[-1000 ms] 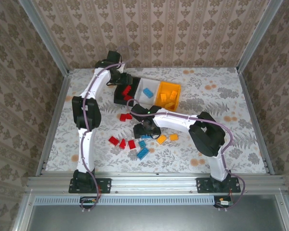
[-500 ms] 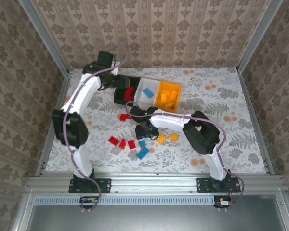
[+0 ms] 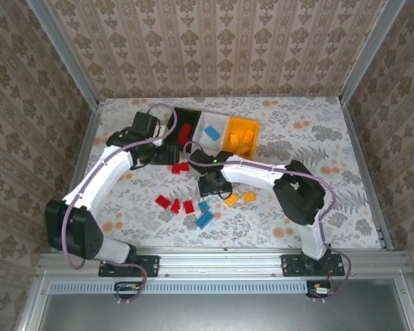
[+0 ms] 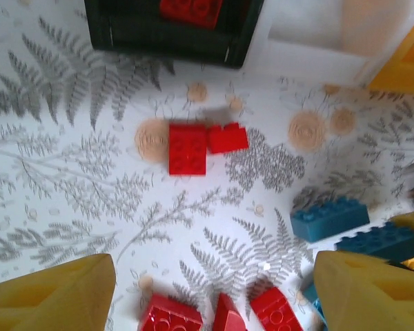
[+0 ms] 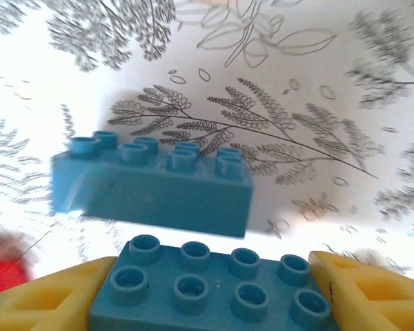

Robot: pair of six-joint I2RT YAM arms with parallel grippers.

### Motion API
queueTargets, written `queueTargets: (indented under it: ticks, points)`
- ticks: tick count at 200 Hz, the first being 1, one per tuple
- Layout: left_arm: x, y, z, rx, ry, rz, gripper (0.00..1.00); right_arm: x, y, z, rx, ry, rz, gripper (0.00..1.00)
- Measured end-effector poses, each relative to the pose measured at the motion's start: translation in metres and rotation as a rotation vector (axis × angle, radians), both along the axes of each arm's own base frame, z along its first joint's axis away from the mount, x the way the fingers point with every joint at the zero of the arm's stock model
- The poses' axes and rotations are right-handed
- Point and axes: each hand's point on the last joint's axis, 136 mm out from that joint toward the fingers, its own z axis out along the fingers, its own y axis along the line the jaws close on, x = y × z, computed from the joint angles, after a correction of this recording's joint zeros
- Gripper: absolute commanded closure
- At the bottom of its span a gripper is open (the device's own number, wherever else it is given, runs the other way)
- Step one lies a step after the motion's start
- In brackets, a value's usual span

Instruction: Sort the legos into containers by color

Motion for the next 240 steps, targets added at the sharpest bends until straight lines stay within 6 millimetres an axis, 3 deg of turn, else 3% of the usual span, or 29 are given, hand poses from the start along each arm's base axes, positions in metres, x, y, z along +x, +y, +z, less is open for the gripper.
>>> queueTargets:
  ticks: [21, 37, 71, 96, 117, 167, 200, 240]
  points:
    - [-0.021, 0.001, -0.009, -0.001, 0.018, 0.001, 0.22, 0.01, -0.007, 0.038, 0.053, -0.056, -0.007, 0.41]
    - [-0.036, 0.003, -0.018, 0.0, 0.039, 0.0, 0.22, 0.029, -0.012, 0.069, 0.095, -0.111, -0.023, 0.41]
    - [-0.054, 0.006, -0.04, 0.012, 0.095, 0.018, 0.21, 0.093, -0.026, 0.126, 0.181, -0.24, -0.077, 0.41]
    - [-0.062, -0.004, -0.045, -0.006, 0.104, -0.004, 0.2, 0.139, -0.033, 0.143, 0.216, -0.293, -0.101, 0.41]
    - [-0.067, -0.02, -0.046, -0.042, 0.105, -0.043, 0.19, 0.169, -0.032, 0.136, 0.226, -0.302, -0.097, 0.41]
    - [-0.076, -0.04, -0.051, -0.101, 0.125, -0.081, 0.15, 0.221, -0.01, 0.086, 0.23, -0.273, -0.05, 0.38]
    - [-0.077, -0.042, -0.054, -0.111, 0.131, -0.082, 0.15, 0.235, -0.002, 0.064, 0.222, -0.262, -0.032, 0.36]
    - [-0.076, -0.044, -0.06, -0.107, 0.142, -0.082, 0.15, 0.241, 0.0, 0.063, 0.227, -0.268, -0.021, 0.22]
